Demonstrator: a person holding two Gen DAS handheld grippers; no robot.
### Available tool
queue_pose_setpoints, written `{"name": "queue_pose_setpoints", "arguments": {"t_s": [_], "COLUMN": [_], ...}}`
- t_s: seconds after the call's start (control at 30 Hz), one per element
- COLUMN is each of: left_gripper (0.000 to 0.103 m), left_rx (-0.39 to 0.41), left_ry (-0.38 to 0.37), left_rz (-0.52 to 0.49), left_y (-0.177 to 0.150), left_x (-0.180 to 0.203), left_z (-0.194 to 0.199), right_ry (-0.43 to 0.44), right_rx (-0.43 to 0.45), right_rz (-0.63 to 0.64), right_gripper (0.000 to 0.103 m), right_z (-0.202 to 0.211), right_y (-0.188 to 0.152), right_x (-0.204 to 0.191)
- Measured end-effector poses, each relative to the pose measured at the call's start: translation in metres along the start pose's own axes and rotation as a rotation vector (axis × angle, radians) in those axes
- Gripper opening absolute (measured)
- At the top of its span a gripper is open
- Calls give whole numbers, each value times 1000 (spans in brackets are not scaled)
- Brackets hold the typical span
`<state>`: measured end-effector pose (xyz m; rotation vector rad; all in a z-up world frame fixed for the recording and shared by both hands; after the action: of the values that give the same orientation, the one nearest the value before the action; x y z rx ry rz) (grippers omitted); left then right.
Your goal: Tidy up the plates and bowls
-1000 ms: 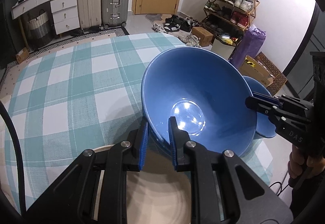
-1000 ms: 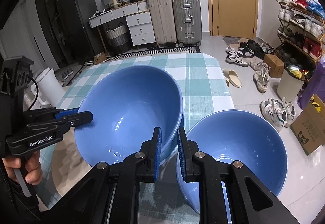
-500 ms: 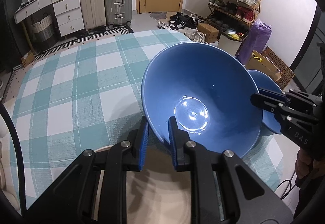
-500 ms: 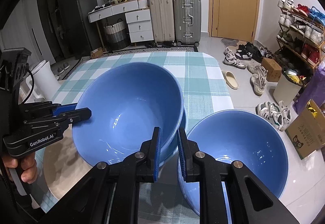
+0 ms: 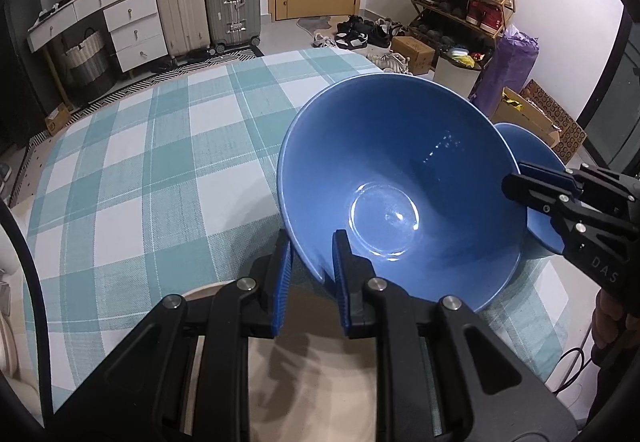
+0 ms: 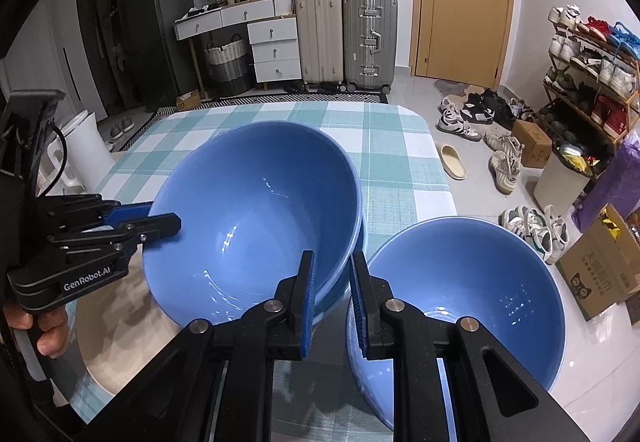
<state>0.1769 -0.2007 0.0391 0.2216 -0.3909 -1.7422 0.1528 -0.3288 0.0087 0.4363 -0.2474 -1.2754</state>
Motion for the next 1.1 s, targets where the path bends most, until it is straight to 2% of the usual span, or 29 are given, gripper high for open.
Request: {"name": "queue_pose_setpoints", "arguments": {"t_s": [0.17,0.33,0.5,0.57,0.63,0.67,0.7,0.73,0.8,0.83,0.93,1.03,1.07,1.1], "left_gripper": [17,28,56,64,72,77,79,79,81,82,85,95,102,102], "left_rx": [-10,0,27,35,40,42,45,44,41,44,54,62,67,77], "left_ry": [-4,-15,-28,-46,-67,-76,-83,-89,-94,-94,-105,-127,-129,-132], "left_rz": [3,-16,-32,-23,-12,-5,3,11,27,30,44,55,58,61], "left_y": [0,0,-3,-6,-8,-9,-9,-11,-12,-13,-17,-20,-21,-22], "left_x": [-1,-1,3,2,1,1,0,0,-1,1,3,6,8,10], "left_z": [-4,-3,7,12,16,18,20,21,22,24,27,29,30,32], "right_ry": [-3,6,16,28,30,32,35,36,16,2,-20,-22,-19,-19], "right_rx": [-7,-11,-10,1,29,45,55,66,101,116,141,147,151,158], "right_rz": [-1,1,1,-8,-25,-32,-36,-43,-71,-83,-119,-166,-173,-175], "right_gripper": [17,18,24,32,51,55,64,79,96,100,102,102,102,102], "right_z": [-3,-5,-3,1,7,11,14,17,24,28,36,44,47,50], "right_y": [-1,-1,-1,-1,-4,-4,-5,-6,-9,-11,-16,-23,-25,-27], "right_x": [0,2,2,2,3,3,2,3,5,6,10,16,16,17]}}
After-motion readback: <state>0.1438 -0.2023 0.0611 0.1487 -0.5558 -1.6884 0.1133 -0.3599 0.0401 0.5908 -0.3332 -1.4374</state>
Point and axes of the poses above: each gripper's, at about its wrist camera, not at the fingertips, and z roughly against the way its jaws point, x to its right, y to its top, the point moved 2 cm from there along -z, roughly the way its jaws point, and after that the axes turned 15 degrees about -x, right-handed, at the moved point
